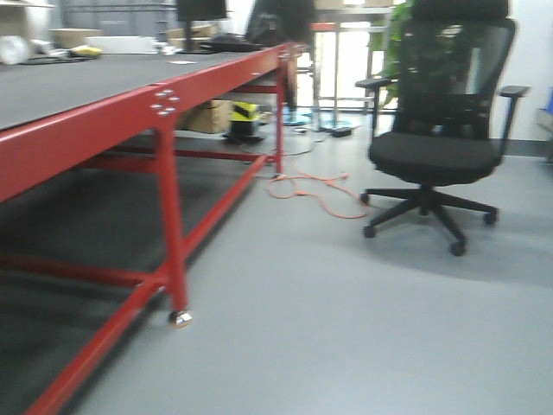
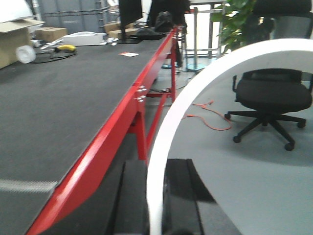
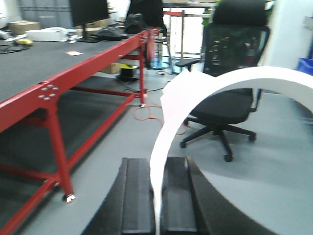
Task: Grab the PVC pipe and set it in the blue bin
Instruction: 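Drive the base up to the shelf of blue bins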
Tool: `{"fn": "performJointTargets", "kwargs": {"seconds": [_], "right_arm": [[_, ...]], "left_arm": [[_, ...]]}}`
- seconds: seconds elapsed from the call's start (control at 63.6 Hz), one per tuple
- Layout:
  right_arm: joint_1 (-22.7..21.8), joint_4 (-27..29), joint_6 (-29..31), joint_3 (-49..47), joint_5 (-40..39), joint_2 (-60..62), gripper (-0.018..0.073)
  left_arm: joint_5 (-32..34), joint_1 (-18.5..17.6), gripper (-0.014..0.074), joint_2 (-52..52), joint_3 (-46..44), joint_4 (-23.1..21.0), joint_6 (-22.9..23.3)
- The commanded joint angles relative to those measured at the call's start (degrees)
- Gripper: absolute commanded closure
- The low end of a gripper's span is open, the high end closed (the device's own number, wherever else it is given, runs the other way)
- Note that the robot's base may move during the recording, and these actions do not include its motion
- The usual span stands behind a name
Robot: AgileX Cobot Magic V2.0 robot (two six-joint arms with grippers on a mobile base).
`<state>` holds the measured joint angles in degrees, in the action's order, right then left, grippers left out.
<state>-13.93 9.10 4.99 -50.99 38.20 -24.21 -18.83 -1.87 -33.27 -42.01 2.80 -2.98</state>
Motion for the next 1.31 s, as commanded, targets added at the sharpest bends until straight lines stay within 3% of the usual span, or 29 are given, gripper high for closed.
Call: {"fn": "performJointTargets", "kwargs": {"seconds": [0.0, 1.29], "right_arm": [[-0.16, 0.12, 0.41, -0.28, -1.33, 0.22, 0.0727], [-0.16, 0.12, 0.41, -0.28, -1.44, 0.22, 0.0727]], "left_arm": [[1.82, -0.01, 0.0707, 0.27, 0.06, -0.1, 0.26], [1.82, -0.01, 0.0707, 0.27, 0.06, -0.1, 0.26]]}}
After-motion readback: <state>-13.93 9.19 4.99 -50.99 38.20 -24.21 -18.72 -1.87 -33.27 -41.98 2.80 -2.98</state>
